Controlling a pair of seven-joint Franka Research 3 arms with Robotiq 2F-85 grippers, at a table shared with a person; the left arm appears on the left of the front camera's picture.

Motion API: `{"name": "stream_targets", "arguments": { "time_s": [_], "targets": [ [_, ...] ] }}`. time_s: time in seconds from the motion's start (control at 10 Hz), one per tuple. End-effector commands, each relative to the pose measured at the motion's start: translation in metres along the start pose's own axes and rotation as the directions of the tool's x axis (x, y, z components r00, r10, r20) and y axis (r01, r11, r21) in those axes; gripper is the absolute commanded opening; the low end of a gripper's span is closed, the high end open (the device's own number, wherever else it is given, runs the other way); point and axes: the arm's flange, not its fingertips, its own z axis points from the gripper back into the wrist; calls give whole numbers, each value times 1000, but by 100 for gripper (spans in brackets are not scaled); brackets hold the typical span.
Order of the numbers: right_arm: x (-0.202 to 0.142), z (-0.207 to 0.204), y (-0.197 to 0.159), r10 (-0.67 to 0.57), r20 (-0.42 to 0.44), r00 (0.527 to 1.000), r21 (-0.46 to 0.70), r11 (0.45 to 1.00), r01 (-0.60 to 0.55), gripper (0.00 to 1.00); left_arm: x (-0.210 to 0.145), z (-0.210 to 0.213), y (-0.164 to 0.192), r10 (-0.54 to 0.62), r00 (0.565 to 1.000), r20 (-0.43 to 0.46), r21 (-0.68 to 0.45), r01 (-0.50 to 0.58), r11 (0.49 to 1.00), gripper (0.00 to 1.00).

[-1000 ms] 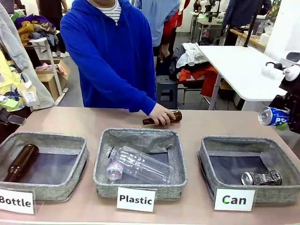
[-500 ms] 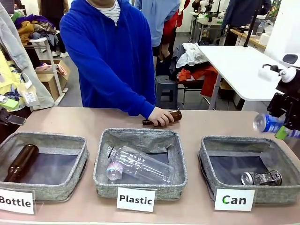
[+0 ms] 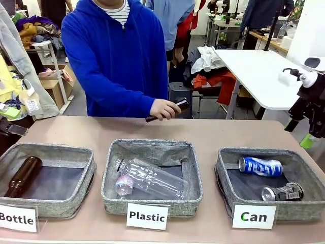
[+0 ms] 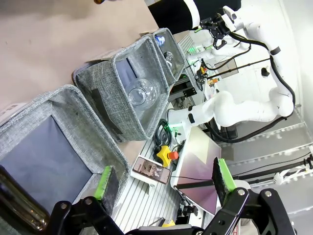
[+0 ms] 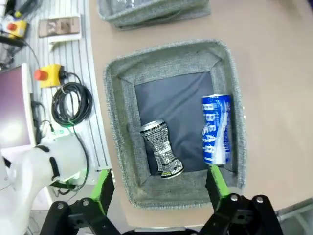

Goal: Sort the can waste into the basket.
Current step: Pick up the can waste from the table and place it in the right Fabric basket.

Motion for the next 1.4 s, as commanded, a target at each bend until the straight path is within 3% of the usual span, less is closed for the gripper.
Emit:
{"name": "stream_targets", "arguments": {
  "time_s": [0.0,0.1,0.2,0.3,0.4,0.5,0.6,0.7,0.8,1.0,1.3],
  "targets": [
    [4,3,-5,-180,152,972,10,984,181,100,0,1,-2,4,1000,0,-7,-4,1000,100],
    [7,6,-8,-177,381,907,66,984,164,100,0,1,-2,4,1000,0,-7,-4,1000,100],
    [5,9,-12,-216,520,827,189,973,135,100,0,1,-2,4,1000,0,-7,-4,1000,100],
    [0,14,-27,-294,656,695,154,954,258,100,0,1,-2,4,1000,0,-7,-4,1000,100],
    [-4,16,-36,-279,742,609,205,960,190,100,0,1,-2,4,1000,0,-7,-4,1000,100],
    [-11,13,-42,-300,770,563,298,949,98,100,0,1,-2,4,1000,0,-7,-4,1000,100],
    [-17,10,-48,-336,784,522,337,937,96,100,0,0,0,0,1000,0,0,0,1000,100],
    [-22,9,-58,-365,796,483,361,927,105,100,-6,68,-40,-71,970,232,39,63,997,100],
    [-12,15,-38,-340,747,571,302,939,164,100,-20,117,-62,-101,918,383,64,83,995,100],
    [-12,15,-38,-340,747,571,302,939,164,100,-45,170,-67,-117,858,499,144,51,988,100],
    [-12,15,-38,-340,747,571,302,939,164,100,-62,192,-60,-89,796,598,186,-30,982,100]
  ]
}}
